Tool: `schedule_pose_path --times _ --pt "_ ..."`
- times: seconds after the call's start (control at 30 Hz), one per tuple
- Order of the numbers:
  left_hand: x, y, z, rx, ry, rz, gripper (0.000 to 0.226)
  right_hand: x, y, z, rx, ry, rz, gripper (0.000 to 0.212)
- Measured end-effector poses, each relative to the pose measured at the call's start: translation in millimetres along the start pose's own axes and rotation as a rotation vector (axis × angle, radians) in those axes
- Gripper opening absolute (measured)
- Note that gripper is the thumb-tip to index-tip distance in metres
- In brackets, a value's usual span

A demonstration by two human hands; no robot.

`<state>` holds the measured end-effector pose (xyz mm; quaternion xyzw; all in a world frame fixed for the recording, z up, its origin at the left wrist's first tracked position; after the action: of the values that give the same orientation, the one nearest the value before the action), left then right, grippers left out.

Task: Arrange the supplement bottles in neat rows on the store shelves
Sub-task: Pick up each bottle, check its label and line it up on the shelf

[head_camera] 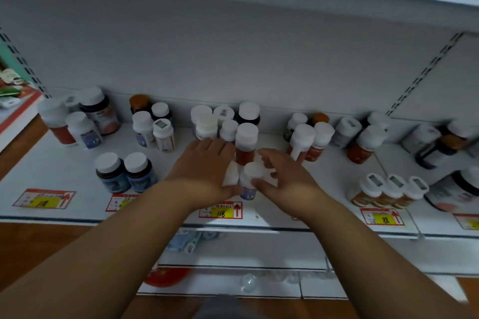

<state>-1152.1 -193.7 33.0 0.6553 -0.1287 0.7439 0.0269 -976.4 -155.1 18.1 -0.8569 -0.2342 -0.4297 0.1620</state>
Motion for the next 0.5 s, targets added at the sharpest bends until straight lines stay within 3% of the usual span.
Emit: schedule_pose_path --times 0.17,0.37,0.5 --pt "32.1 -14.0 74.4 -0.146 0.099 0.242 0.056 73.3 44.0 15.9 0.021 0.059 0.306 0.042" --pt "23.0 -58.2 224.8 -0.272 0.225 0.197 0.050 184.1 131.6 89.5 -0.117 0.069 0.456 0.023" --pt "8.9 -92.6 326.9 -0.327 0.284 0.211 0.047 250.5 190.4 159.4 -0.210 0.013 0.529 0.024"
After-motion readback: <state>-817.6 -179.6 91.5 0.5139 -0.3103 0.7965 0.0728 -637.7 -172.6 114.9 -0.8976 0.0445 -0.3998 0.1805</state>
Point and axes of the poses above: each hand's wrist, its own y-axis away from the middle knuckle, its own x-axis out of the back of the hand, z = x × y, the point moved 5 cm from there along -y, towards the middle knuckle, and after that the axes turned 3 degrees about y, right-handed, at the moved point
